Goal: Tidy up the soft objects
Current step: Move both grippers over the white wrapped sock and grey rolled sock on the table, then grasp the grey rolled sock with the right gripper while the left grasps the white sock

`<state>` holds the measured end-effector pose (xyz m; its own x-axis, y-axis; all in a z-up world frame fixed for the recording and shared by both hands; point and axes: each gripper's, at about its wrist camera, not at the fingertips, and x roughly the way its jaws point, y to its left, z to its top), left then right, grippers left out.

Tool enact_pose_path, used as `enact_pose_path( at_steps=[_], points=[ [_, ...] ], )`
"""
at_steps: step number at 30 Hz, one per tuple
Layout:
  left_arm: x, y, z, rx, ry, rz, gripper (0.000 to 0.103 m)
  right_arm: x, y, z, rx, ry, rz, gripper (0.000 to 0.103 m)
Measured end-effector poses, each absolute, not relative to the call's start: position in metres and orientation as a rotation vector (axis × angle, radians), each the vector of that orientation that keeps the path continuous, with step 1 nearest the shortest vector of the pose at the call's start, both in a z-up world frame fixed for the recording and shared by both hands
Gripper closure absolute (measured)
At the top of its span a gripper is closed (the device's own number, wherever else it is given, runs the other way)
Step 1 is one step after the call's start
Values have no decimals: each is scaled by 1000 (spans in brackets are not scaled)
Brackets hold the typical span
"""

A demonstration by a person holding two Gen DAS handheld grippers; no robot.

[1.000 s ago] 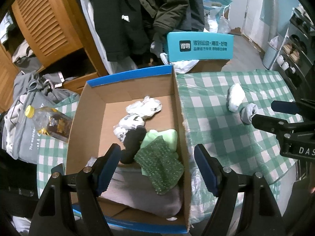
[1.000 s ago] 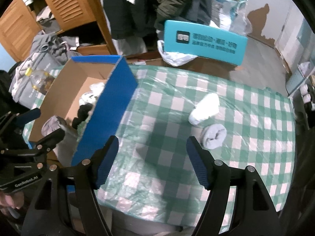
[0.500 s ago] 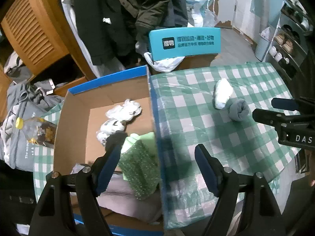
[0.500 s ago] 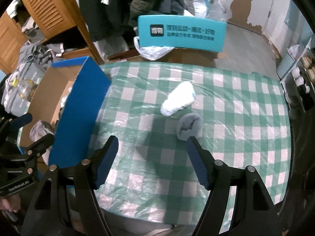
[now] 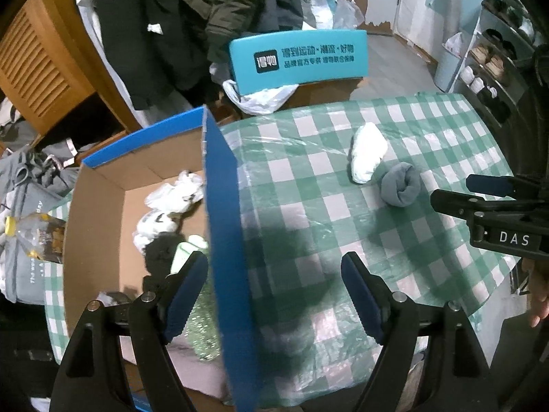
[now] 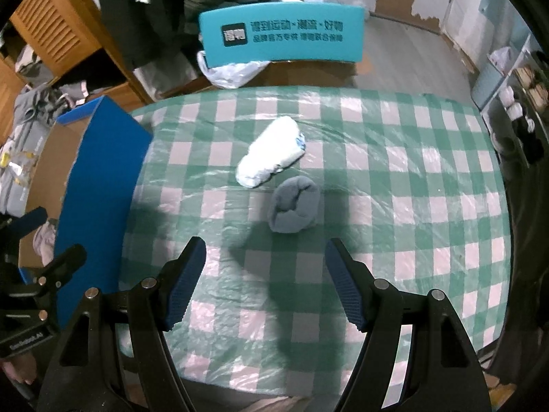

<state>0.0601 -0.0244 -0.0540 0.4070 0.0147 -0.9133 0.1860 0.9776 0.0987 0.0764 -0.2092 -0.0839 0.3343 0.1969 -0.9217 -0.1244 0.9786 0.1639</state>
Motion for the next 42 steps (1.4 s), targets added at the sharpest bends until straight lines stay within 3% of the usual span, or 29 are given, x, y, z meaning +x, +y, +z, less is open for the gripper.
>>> enact_pose_path(
  at_steps=[19, 38, 42],
  points=[
    [100, -69, -93, 221, 1216, -152, 22, 122, -227, -132, 121, 1283, 141, 31],
    [130, -63, -135, 208, 1312, -149, 22, 151, -222, -189, 145, 1380, 109, 31],
    [135, -65, -135, 201, 1311, -150, 22, 151, -226, -193, 158, 1384, 112, 61]
  ],
)
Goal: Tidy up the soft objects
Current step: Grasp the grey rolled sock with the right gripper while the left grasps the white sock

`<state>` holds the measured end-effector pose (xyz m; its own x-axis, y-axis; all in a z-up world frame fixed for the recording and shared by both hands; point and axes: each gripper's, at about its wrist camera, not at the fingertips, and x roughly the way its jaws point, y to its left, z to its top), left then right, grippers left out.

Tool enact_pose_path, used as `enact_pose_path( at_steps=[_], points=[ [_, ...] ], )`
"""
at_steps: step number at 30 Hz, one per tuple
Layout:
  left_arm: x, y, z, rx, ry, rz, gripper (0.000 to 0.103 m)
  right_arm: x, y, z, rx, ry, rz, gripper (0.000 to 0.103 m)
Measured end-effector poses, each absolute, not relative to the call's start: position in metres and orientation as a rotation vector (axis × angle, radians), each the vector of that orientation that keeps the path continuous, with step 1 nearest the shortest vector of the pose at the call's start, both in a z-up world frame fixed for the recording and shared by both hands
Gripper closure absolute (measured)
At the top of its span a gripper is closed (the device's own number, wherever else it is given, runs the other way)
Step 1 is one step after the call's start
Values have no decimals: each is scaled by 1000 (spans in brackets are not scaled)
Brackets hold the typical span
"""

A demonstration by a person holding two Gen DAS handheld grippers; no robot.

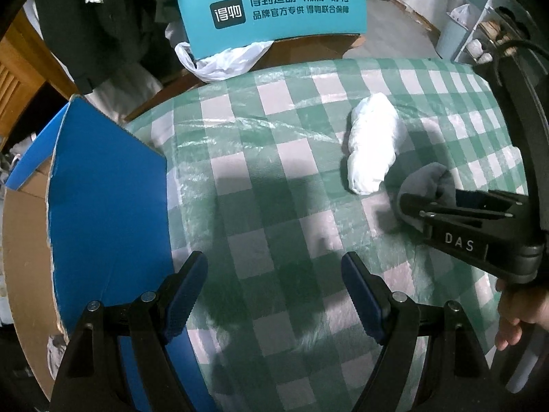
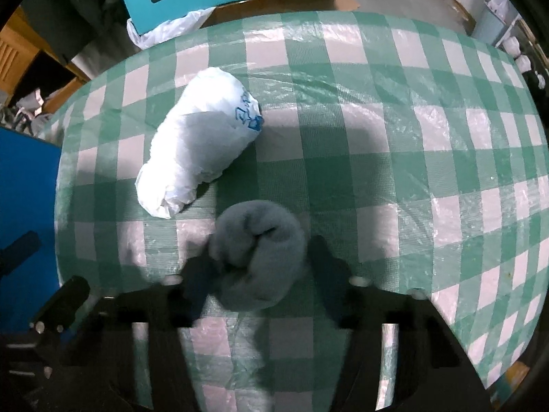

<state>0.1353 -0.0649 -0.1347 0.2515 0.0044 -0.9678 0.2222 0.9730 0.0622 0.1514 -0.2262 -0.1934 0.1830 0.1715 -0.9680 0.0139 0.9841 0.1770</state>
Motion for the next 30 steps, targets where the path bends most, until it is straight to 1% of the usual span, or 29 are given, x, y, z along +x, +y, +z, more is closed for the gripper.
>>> enact_pose_path(
  at_steps=[1, 4, 10, 14, 20, 30],
  points=[
    [137, -66, -134, 194, 1309, -149, 22, 151, -229, -193, 165, 1380, 111, 70],
    [144, -72, -134, 179, 1313, -160, 21, 152, -236, -190, 177, 1372, 107, 78],
    [157, -92, -134, 176, 1297, -188, 21, 153, -258, -175, 174, 1340, 49, 79],
    [169, -107, -137, 160, 1280, -214, 16, 149, -273, -162, 189, 1317, 17, 79],
    [188, -124, -145, 148, 1286, -258, 16, 142, -288, -150, 201, 1303, -9, 79],
    [213, -155, -159, 181, 1289, -288, 16, 141, -293, -149, 208, 1293, -32, 79]
  ],
)
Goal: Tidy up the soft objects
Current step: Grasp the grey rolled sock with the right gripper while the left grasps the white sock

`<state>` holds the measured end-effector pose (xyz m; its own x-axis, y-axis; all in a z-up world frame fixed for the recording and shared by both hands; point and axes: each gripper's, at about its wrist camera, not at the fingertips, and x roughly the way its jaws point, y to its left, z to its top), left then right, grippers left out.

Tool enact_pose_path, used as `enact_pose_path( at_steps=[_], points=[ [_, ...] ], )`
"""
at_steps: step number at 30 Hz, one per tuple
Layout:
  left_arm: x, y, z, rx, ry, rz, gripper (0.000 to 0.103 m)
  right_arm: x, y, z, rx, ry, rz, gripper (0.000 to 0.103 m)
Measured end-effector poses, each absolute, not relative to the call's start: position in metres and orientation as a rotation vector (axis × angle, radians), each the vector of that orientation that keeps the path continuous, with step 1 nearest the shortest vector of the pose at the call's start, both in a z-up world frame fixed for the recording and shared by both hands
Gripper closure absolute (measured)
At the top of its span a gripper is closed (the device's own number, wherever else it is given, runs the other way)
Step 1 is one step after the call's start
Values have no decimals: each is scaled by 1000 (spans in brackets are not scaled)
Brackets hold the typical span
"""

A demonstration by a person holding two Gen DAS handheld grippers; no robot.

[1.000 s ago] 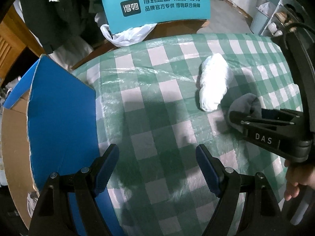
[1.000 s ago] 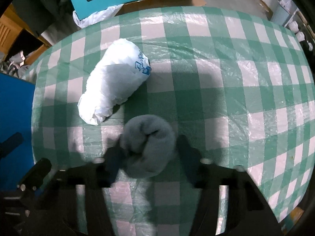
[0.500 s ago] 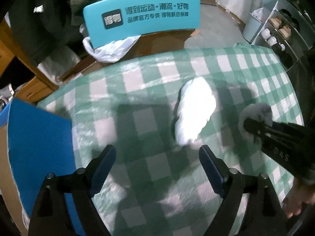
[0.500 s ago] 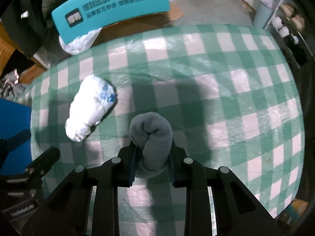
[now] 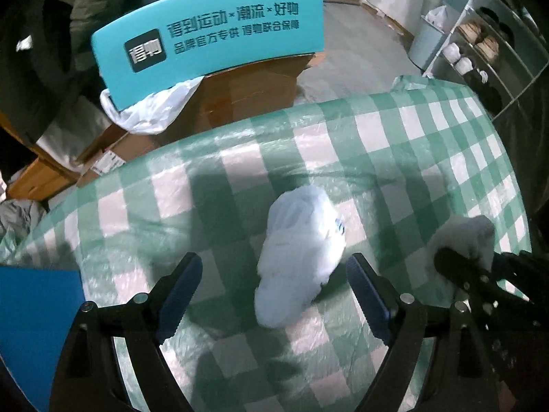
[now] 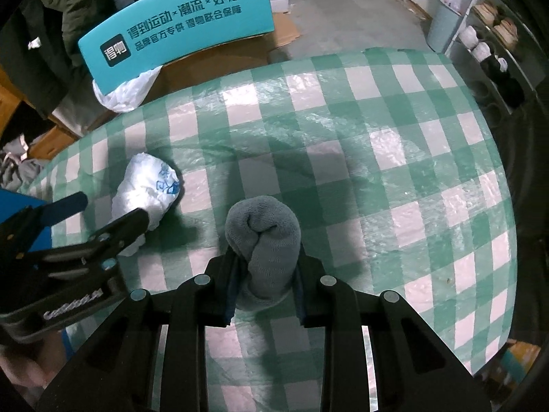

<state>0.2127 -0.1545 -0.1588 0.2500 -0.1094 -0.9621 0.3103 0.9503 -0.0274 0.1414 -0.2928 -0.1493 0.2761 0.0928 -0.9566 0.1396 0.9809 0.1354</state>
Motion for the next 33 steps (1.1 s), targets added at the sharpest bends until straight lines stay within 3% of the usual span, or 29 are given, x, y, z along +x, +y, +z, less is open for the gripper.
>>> enact_pose_path(
  at_steps=[10, 13, 15, 16, 33],
  points=[
    [218, -160, -179, 176, 1329, -285, 18, 143, -295, -154, 205, 1306, -40, 79],
    [217, -158, -181, 168, 1336, -301, 33, 144, -294, -155, 202, 1308, -39, 79],
    [215, -157, -180, 186, 1328, -297, 52, 144, -292, -155, 198, 1308, -37, 79],
    [214, -157, -180, 193, 1327, -298, 55, 144, -292, -156, 196, 1308, -36, 79],
    [175, -129, -122, 237, 1220, -277, 60, 132, -268, -126, 112, 1270, 23, 79]
  ],
)
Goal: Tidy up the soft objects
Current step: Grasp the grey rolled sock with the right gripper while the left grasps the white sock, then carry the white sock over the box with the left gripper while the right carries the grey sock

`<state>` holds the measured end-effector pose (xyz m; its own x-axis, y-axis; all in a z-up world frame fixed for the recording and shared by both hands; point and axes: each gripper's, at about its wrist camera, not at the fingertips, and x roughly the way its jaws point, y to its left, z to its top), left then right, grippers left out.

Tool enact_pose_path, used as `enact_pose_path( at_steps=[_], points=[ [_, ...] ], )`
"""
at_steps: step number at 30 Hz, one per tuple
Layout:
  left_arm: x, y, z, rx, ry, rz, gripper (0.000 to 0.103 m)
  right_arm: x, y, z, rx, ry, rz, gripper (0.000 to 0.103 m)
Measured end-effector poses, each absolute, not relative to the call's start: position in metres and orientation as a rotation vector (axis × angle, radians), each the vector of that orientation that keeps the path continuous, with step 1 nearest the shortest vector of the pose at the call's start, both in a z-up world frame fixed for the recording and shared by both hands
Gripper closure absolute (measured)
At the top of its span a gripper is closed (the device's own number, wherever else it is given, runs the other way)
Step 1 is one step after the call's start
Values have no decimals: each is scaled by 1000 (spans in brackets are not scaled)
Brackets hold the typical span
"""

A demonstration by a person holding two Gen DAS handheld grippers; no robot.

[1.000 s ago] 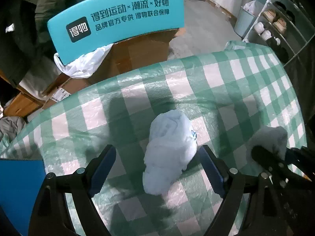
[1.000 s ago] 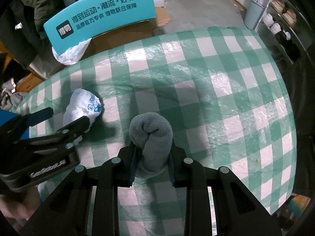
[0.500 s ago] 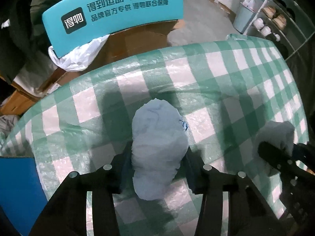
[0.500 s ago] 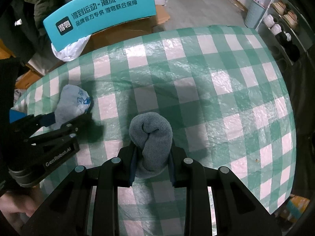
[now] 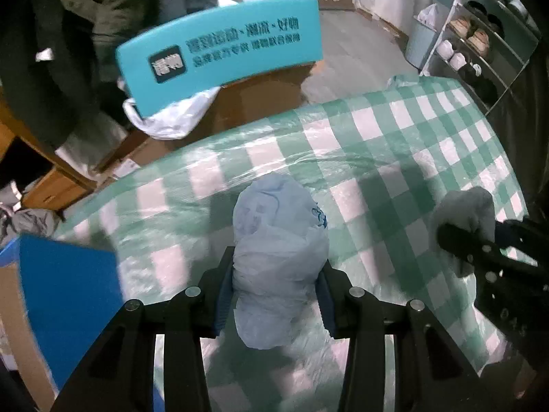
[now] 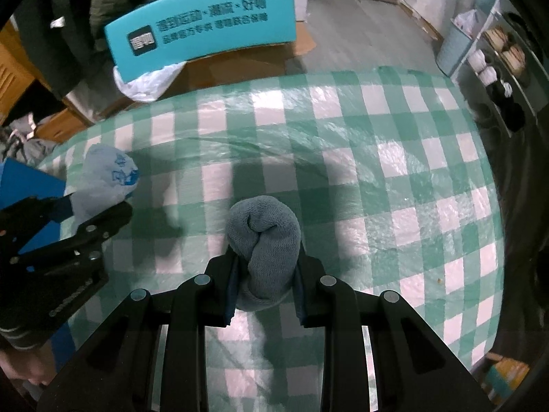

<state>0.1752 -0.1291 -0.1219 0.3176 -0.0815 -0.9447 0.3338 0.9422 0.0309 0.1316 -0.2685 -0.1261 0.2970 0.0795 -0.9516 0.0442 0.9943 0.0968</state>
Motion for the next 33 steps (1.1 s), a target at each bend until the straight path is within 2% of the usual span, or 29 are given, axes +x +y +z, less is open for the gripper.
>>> enact_pose_path(
  at_steps=[19, 33],
  points=[
    [100, -66, -47, 228, 1128, -202, 60, 83, -228, -47, 7, 1142, 184, 79],
    [64, -31, -11, 181, 1061, -172, 60, 55, -207, -13, -37, 1083, 247, 79]
  ],
)
